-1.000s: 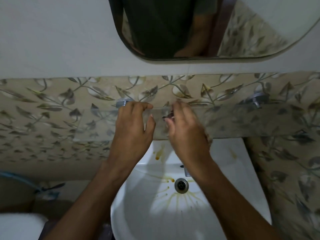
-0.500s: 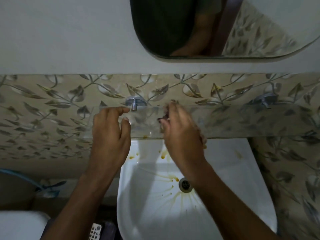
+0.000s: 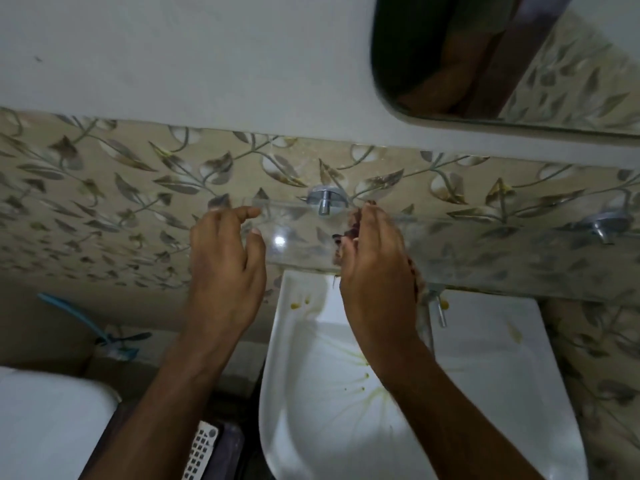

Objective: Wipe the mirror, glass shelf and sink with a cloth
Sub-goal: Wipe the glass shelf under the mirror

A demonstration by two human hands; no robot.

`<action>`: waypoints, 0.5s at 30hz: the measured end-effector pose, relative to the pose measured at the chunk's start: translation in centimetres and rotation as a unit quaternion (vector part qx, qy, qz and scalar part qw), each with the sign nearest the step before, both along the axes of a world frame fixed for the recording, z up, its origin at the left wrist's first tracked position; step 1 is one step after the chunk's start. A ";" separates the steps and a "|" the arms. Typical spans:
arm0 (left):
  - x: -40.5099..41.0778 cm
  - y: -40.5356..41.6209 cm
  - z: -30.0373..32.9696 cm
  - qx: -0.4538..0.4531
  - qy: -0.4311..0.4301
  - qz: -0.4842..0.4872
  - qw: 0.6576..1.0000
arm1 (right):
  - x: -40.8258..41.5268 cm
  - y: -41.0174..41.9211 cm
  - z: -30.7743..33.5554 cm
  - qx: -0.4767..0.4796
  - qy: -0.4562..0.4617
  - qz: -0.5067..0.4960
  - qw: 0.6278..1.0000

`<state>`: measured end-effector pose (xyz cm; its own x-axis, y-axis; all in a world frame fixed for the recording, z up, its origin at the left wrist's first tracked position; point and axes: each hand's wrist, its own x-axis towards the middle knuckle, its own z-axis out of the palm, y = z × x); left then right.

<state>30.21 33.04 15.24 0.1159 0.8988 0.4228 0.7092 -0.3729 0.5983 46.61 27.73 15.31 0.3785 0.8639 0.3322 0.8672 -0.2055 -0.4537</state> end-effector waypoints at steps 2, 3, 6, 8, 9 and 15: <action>-0.3 -0.3 -0.1 -0.002 0.008 0.005 1.000 | -2.3 0.9 -0.2 0.011 -0.025 0.037 0.999; -0.5 -0.4 -0.1 -0.003 0.011 0.006 1.000 | -3.5 1.5 -0.3 0.012 -0.035 0.061 0.997; -1.3 -0.8 -0.4 -0.010 -0.009 0.020 1.000 | -6.0 4.1 -0.1 -0.032 -0.042 0.160 0.986; -1.9 -0.9 -0.5 -0.023 -0.032 0.028 0.999 | -6.8 5.8 0.3 -0.052 -0.052 0.207 0.976; -2.2 -0.9 -0.5 -0.028 -0.038 0.029 0.998 | -6.8 6.4 0.5 -0.062 -0.049 0.223 0.972; -3.5 -0.7 -0.5 -0.040 -0.051 0.045 0.997 | -5.1 4.1 0.3 -0.044 -0.065 0.112 0.991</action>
<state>26.71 32.39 14.76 -0.0071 0.9346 0.3556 0.6713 -0.2592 0.6944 41.52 31.83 15.60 0.1338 0.9488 0.2861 0.9451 -0.0354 -0.3247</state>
